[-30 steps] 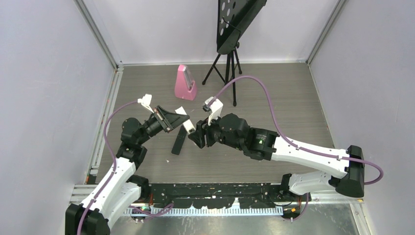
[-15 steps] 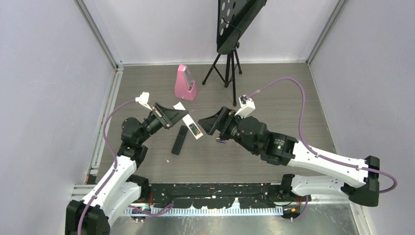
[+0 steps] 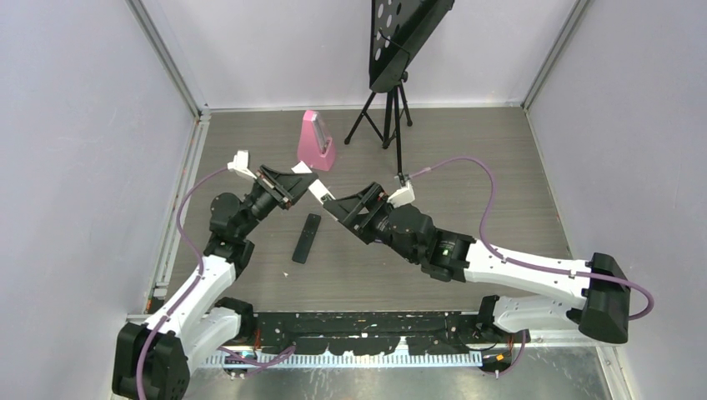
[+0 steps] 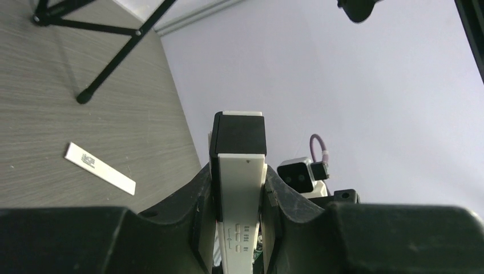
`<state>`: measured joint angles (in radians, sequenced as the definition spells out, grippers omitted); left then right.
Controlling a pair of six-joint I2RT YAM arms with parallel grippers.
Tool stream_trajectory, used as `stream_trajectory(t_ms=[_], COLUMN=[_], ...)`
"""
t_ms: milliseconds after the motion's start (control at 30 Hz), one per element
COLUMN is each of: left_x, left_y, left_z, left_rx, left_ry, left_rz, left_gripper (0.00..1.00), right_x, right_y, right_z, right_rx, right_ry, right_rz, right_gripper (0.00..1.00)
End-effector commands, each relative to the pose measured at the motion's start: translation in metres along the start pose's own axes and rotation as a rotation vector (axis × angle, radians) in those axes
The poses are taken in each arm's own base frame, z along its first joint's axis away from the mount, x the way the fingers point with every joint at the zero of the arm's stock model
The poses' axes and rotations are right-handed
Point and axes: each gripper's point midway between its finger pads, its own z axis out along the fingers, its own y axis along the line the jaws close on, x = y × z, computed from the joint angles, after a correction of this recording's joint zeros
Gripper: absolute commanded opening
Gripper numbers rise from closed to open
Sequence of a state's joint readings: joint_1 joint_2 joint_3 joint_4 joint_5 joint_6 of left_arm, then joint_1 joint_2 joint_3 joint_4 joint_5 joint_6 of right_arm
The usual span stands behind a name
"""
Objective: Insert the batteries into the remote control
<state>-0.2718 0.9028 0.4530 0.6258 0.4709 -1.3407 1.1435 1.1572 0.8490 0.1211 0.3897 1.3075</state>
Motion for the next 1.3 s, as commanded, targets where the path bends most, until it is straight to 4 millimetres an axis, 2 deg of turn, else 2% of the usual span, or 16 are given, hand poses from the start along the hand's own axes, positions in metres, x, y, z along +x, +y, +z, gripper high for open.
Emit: stream_trajectory(t_ms=[0, 367, 600, 833, 1000, 1267], left_x=[-0.011, -0.007, -0.005, -0.003, -0.002, -0.001], left_y=[-0.045, -0.048, -0.046, -0.040, -0.039, -0.037], left_z=[0.002, 0.000, 0.000, 0.002, 0.003, 0.004], left_rx=[0.134, 0.151, 0.147, 0.124, 0.113, 0.100], left_ry=[-0.021, -0.001, 0.009, 0.026, 0.035, 0.047], left_rz=[0.032, 0.032, 0.032, 0.020, 0.014, 0.006], left_gripper=[0.00, 0.00, 0.00, 0.00, 0.00, 0.00], right_x=[-0.016, -0.023, -0.022, -0.018, -0.016, -0.014], right_y=[0.031, 0.025, 0.023, 0.029, 0.027, 0.025], right_z=[0.013, 0.033, 0.035, 0.034, 0.034, 0.033], right_rx=[-0.119, -0.107, -0.110, -0.165, -0.163, -0.160], right_ry=[-0.034, -0.040, -0.028, -0.005, 0.004, 0.017], right_rz=[0.174, 0.202, 0.178, 0.148, 0.125, 0.081], right_gripper=[0.81, 0.85, 0.82, 0.85, 0.80, 0.60])
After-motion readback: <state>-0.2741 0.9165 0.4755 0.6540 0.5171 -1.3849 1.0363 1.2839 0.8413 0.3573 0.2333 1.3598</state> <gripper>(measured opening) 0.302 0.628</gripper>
